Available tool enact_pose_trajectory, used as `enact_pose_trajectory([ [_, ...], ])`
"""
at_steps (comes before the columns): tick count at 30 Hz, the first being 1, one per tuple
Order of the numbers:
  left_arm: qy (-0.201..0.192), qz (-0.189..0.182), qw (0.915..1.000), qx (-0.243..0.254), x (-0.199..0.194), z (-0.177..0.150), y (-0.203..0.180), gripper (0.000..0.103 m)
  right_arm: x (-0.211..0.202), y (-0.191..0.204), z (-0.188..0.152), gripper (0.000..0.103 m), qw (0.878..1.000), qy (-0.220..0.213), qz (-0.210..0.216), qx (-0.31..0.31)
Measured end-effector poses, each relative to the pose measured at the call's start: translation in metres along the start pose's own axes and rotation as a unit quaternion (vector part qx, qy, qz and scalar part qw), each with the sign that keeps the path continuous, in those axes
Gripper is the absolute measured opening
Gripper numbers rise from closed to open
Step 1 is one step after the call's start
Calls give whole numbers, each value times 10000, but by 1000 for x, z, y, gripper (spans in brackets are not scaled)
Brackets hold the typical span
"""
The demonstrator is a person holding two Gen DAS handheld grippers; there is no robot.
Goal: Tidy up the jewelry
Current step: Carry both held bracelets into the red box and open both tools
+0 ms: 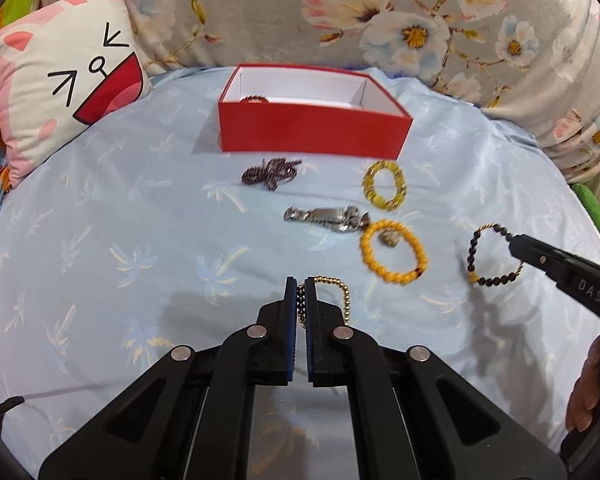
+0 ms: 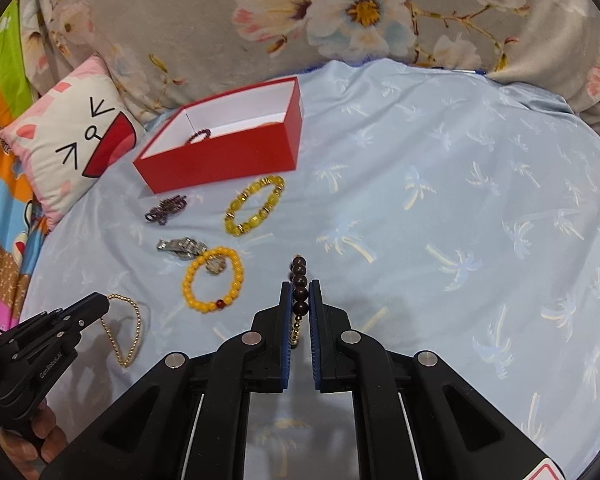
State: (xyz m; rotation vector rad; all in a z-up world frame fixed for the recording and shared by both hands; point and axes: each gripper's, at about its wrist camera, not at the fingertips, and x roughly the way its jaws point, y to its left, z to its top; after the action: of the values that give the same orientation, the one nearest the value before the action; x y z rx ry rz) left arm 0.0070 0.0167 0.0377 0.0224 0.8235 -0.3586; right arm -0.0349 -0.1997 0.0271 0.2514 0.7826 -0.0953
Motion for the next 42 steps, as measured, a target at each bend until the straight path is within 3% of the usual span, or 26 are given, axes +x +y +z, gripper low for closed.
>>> enact_pose_trajectory([
  [11,-325,-147,9994,-17,-29,46,0,3,-26,17,29,7,9988,-410,177,-207],
  [20,-742,-93,9971,140,-24,117,0,3,-25,39,95,7,9947,-828,395,-467],
  [26,-915,-22,9957,158,-1,165,4,3,2,48,145,7,9933,-890,599,-436],
  [32,-925,8,9956,173,33,205,8,3,49,57,181,7,9935,-646,884,-306],
  [42,-531,29,9986,-41,98,224,23,3,126,73,187,7,9934,-38,1124,-234],
])
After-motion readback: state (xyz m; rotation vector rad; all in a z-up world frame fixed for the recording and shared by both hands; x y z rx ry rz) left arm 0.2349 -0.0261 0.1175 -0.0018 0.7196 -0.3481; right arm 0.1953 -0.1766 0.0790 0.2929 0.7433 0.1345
